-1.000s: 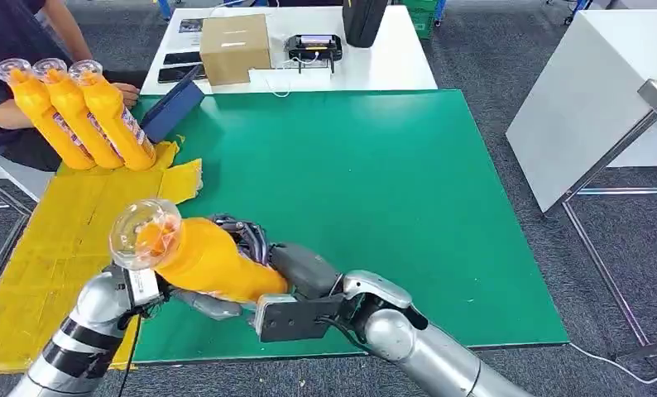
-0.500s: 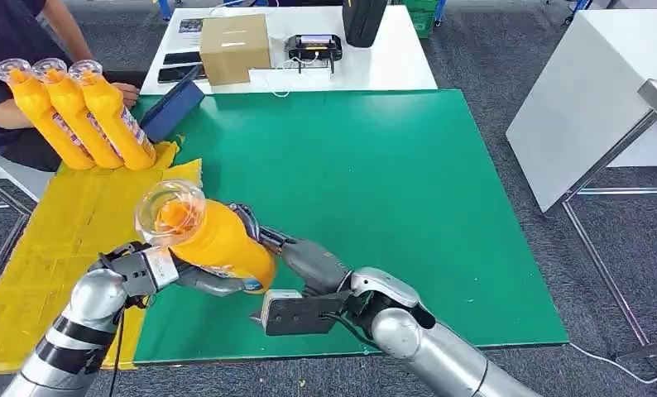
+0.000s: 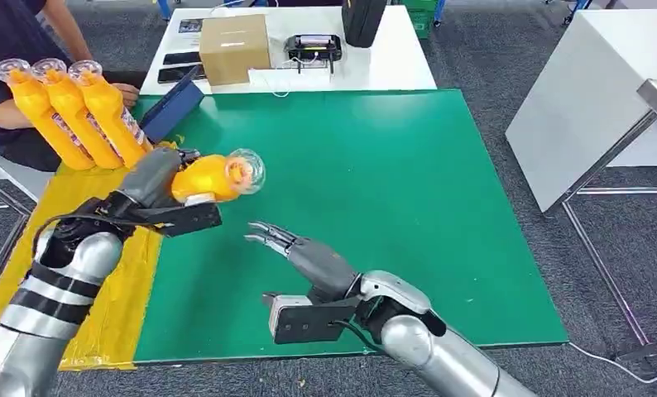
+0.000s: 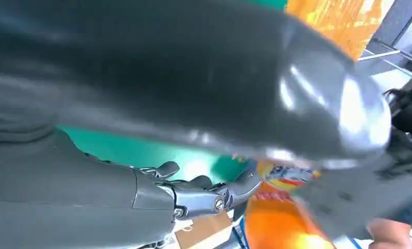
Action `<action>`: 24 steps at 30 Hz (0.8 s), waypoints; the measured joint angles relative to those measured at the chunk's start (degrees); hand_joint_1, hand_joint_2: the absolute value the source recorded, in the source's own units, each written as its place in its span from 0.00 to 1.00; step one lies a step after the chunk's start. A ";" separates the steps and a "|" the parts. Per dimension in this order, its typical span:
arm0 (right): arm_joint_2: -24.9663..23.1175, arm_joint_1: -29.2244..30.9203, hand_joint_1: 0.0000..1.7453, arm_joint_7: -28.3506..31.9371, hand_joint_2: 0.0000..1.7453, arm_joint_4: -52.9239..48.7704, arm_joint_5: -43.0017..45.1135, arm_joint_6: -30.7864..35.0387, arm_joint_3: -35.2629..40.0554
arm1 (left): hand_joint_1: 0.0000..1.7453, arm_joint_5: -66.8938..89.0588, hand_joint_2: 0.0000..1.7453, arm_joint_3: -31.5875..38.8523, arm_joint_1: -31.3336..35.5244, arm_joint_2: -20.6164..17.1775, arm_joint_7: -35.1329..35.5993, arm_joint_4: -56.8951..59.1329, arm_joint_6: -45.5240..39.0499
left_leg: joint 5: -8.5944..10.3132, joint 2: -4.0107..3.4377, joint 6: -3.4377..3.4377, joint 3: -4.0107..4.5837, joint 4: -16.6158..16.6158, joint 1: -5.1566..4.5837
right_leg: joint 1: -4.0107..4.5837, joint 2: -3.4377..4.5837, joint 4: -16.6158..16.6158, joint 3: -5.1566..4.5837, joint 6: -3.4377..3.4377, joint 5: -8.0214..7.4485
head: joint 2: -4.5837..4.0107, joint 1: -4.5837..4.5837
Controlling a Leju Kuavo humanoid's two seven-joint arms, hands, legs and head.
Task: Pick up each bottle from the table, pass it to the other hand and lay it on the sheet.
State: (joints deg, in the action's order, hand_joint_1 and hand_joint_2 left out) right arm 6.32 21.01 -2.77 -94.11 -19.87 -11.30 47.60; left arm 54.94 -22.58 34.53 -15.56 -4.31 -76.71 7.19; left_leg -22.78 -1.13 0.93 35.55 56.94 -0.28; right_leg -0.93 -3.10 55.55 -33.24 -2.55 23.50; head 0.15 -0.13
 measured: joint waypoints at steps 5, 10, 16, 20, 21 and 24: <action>0.17 -0.07 0.00 -0.35 0.00 -0.85 0.04 0.00 0.04 | 1.00 5.79 1.00 -0.83 3.22 -0.13 1.58 6.80 -0.50 | 0.00 -0.02 0.00 0.01 0.00 -0.01 | -0.02 0.00 0.00 -0.01 0.00 0.00 | 0.00 0.02; 0.11 0.03 0.00 -0.88 0.00 -0.99 0.48 -0.02 0.22 | 1.00 13.57 1.00 -3.53 6.94 -0.44 0.85 16.08 0.18 | 0.00 -0.01 0.00 0.01 0.00 -0.01 | -0.01 0.00 0.00 -0.01 0.00 0.00 | 0.00 0.00; -0.11 0.80 0.00 -1.09 0.00 -0.96 1.75 -0.44 0.46 | 1.00 15.84 1.00 -8.54 10.37 -0.87 -3.28 25.10 3.28 | 0.00 -0.01 0.00 0.01 0.00 -0.01 | -0.01 0.01 0.01 0.00 0.00 0.00 | 0.00 0.02; -0.15 1.27 0.00 -1.14 0.00 -0.96 2.14 -0.66 0.59 | 1.00 15.86 1.00 -11.17 12.17 -1.22 -5.60 28.45 6.50 | 0.00 -0.01 0.00 0.03 0.00 -0.01 | -0.01 0.00 0.01 0.00 -0.01 0.00 | 0.00 0.02; -0.15 1.40 0.00 -1.12 0.00 -0.94 2.27 -0.72 0.61 | 1.00 15.81 1.00 -11.96 12.71 -1.38 -6.34 29.20 7.44 | 0.00 -0.01 0.00 0.03 0.00 -0.01 | -0.01 0.00 0.01 0.00 -0.01 0.00 | 0.00 0.00; -0.15 1.71 0.00 -1.12 0.00 -0.79 2.77 -1.07 0.66 | 1.00 15.11 1.00 -14.25 14.48 -1.81 -7.93 31.21 9.33 | 0.00 0.00 0.00 0.03 0.00 -0.01 | -0.01 -0.01 0.01 0.00 0.00 0.00 | 0.00 0.02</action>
State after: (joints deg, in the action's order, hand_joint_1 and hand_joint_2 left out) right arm 6.16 22.72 -3.89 -94.90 -17.09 -12.37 48.26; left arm 70.05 -36.83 49.01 -17.38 -12.24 -45.50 16.53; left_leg -22.78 -1.13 0.93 35.58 56.94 -0.29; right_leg -0.94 -3.11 55.56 -33.24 -2.55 23.50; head 0.15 -0.11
